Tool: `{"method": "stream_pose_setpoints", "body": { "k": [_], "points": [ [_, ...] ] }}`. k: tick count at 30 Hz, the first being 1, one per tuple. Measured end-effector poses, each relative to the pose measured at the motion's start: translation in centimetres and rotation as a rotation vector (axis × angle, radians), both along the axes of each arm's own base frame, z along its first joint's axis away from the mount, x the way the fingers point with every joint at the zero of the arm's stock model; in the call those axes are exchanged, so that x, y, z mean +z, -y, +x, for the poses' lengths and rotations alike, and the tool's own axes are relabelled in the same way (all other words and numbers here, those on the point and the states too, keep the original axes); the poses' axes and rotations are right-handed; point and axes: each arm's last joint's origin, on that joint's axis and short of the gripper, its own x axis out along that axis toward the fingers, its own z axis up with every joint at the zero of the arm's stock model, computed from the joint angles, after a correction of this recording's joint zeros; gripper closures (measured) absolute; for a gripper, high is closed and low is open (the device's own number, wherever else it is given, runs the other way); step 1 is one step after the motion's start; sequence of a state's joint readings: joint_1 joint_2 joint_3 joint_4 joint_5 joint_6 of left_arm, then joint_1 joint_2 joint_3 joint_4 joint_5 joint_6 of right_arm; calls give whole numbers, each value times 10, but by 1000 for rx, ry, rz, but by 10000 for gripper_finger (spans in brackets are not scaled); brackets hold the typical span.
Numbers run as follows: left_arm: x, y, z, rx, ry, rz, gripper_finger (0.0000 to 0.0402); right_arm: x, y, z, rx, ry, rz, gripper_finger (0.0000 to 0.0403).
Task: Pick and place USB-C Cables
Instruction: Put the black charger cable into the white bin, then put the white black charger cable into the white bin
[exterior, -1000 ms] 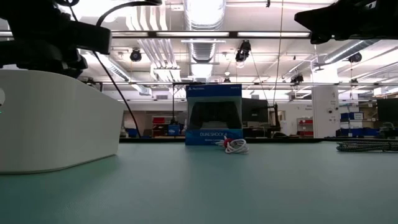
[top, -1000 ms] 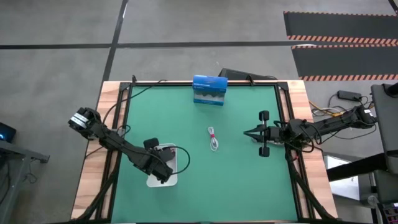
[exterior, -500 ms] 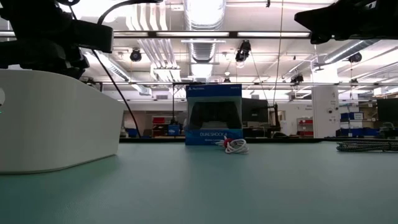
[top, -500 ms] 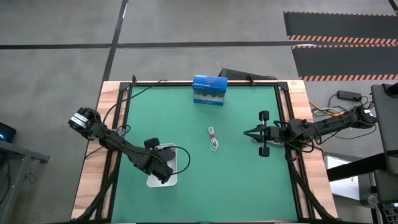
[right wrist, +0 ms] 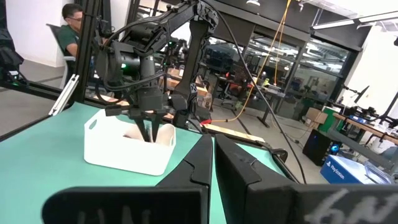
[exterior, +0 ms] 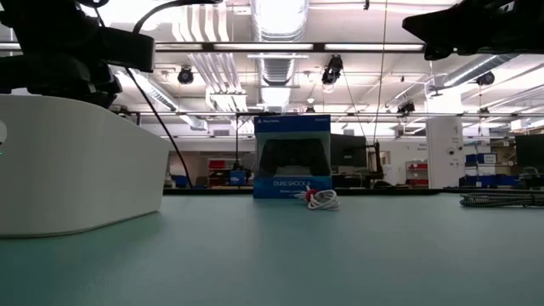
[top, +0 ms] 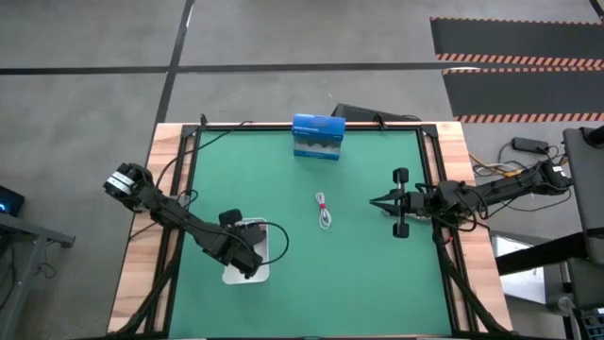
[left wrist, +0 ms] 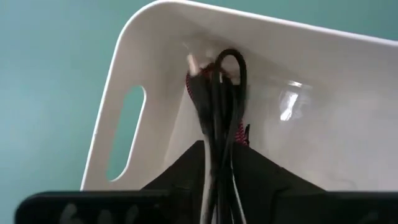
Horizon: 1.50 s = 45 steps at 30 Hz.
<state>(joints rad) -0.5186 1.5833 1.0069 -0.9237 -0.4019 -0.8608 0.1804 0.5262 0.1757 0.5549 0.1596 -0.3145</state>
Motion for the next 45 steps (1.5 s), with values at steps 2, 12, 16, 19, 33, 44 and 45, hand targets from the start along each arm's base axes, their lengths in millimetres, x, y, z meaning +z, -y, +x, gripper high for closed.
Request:
{"method": "stream_pose_setpoints", "body": {
  "k": [2, 12, 16, 19, 33, 44, 45],
  "points": [
    [0, 0, 0, 0, 0, 0, 323, 0, 0, 0, 0, 0, 0, 394],
    [3, 2, 2, -5, -5, -34, 308, 0, 0, 0, 0, 0, 0, 394],
    [16, 5, 6, -8, 28, -78, 308, 0, 0, 0, 0, 0, 0, 394],
    [26, 8, 11, -9, 63, -99, 308, 0, 0, 0, 0, 0, 0, 394],
    [64, 19, 34, -14, 276, -171, 308, 0, 0, 0, 1, 0, 7, 394],
    [80, 29, 53, -277, 461, -109, 308, 5, 0, 1, 7, 15, 58, 394],
    [82, 30, 55, -316, 477, -93, 308, 5, 0, 1, 10, 15, 65, 394]
  ]
}}
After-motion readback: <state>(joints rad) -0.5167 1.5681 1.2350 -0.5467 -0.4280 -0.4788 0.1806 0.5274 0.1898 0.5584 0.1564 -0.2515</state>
